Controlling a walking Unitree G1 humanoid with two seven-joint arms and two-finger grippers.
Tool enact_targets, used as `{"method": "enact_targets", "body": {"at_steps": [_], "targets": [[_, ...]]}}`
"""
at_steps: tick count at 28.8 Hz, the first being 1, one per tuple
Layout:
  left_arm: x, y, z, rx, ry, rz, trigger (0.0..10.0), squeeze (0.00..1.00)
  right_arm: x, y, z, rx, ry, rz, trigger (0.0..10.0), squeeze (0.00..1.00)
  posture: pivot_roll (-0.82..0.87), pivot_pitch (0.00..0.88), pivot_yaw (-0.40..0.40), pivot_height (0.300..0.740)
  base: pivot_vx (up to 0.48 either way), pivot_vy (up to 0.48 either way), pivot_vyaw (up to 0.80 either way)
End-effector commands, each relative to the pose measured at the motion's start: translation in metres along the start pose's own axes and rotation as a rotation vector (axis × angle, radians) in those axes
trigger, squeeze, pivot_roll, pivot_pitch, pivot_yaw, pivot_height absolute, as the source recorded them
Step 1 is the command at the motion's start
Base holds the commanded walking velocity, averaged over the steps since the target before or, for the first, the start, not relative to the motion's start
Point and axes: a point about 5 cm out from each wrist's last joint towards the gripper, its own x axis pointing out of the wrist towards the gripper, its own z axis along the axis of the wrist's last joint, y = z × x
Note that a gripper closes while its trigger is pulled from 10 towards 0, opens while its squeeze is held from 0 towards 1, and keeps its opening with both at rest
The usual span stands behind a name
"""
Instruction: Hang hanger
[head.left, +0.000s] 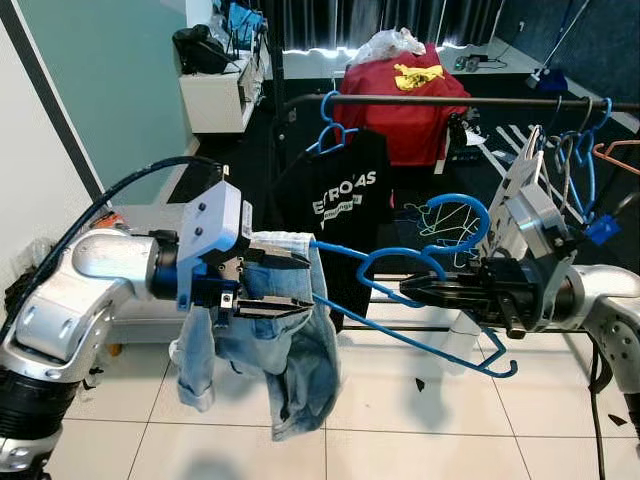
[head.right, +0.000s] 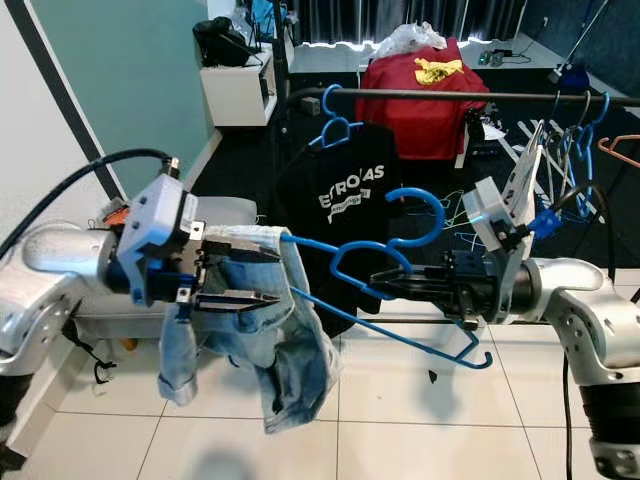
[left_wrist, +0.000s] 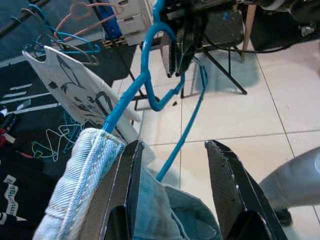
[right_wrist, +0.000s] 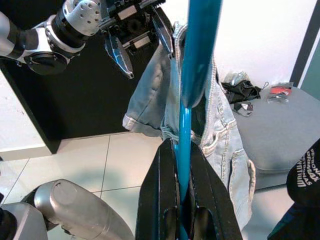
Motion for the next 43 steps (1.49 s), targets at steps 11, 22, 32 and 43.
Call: {"method": "enact_targets", "body": {"at_steps": [11, 22, 32, 43], "targets": [[-0.027, 0.019, 0.02, 0.033, -0.029, 0.093, 10.0, 0.0, 0.003, 0.005, 0.006, -0.025, -0.002, 0.038, 10.0, 0.0, 0.02, 0.0, 0.029, 0.74, 0.0, 0.0, 0.0], [-0.037, 0.021, 0.003, 0.031, 0.051, 0.108, 10.0, 0.0, 0.003, 0.005, 0.007, -0.019, -0.009, 0.052, 10.0, 0.0, 0.02, 0.0, 0.025, 0.74, 0.0, 0.0, 0.0], [-0.021, 0.0, -0.009, -0.06, 0.06, -0.071, 10.0, 0.0, 0.001, 0.007, 0.012, -0.027, -0.019, 0.058, 10.0, 0.0, 0.01, 0.0, 0.033, 0.74, 0.0, 0.0, 0.0], [-0.021, 0.006, -0.008, -0.093, 0.052, -0.075, 3.0, 0.0, 0.0, 0.007, 0.012, -0.027, -0.019, 0.057, 10.0, 0.0, 0.01, 0.0, 0.033, 0.74, 0.0, 0.0, 0.0]]}}
